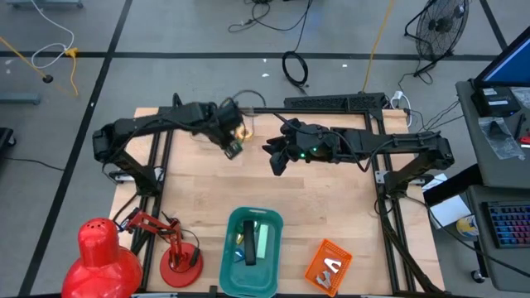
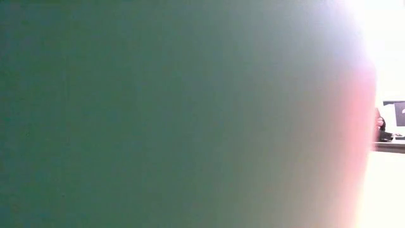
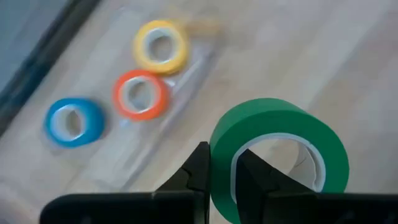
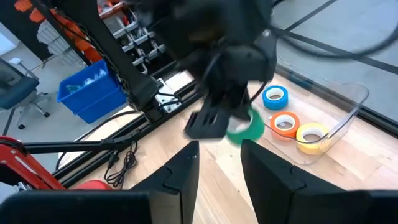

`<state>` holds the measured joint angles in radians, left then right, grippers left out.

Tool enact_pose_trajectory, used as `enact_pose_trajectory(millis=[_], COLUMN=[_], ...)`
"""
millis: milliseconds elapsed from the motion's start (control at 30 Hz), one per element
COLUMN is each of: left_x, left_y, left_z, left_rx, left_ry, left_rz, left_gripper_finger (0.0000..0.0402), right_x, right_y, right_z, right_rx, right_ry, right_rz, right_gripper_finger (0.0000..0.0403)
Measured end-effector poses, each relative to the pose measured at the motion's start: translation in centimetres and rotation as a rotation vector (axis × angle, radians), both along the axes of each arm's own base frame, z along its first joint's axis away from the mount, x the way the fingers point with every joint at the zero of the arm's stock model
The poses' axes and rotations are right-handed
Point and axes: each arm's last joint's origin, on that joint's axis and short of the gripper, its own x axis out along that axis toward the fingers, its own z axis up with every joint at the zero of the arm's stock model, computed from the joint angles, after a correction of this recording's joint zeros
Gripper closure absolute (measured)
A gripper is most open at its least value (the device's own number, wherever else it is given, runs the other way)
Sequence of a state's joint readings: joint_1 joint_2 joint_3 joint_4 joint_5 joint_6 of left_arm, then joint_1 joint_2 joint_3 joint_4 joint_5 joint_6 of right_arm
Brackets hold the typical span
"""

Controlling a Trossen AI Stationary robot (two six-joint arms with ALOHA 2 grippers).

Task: Pick and place Stapler, Stapler remover, tape
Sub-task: Put the green tape into the transparent bin

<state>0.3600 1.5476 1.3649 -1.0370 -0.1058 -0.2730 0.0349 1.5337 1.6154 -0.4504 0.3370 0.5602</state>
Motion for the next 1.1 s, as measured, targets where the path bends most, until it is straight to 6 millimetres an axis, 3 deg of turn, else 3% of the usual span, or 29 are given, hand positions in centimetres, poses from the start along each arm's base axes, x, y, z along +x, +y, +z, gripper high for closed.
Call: enact_pose_trajectory(millis=[200,333,467,667,833,1100], left_x=[-4.1,-7.0,-9.2,-10.5,-10.0,-9.4], left_y=[5.3,9.2,11.6,12.0,11.4,11.0], left_z=[-0.4,-1.0,-2.1,-4.9,-7.0,-8.6], left_rx=[-0.034,-0.022,-0.028,-0.062,-0.045,-0.073], left_ry=[0.142,0.133,0.107,0.127,0.127,0.150], left_rz=[0.122,0.206,0.259,0.256,0.228,0.203], left_gripper_finger=[0.0364,0.0364,0.0364,0.0364,0.0364,0.0364], right_x=[0.0,0.0,0.0,0.0,0.0,0.1], right_y=[0.7,1.0,0.9,0.9,0.9,0.9], right_z=[0.0,0.0,0.0,0.1,0.1,0.2], right_rx=[0.002,0.001,0.000,0.000,-0.003,-0.007], right_ry=[0.001,0.001,0.001,-0.007,-0.010,-0.019], right_rz=[0.019,0.029,0.024,0.026,0.023,0.025], right_gripper_finger=[0.0289,0.0289,0.0289,0.0289,0.0289,0.0289])
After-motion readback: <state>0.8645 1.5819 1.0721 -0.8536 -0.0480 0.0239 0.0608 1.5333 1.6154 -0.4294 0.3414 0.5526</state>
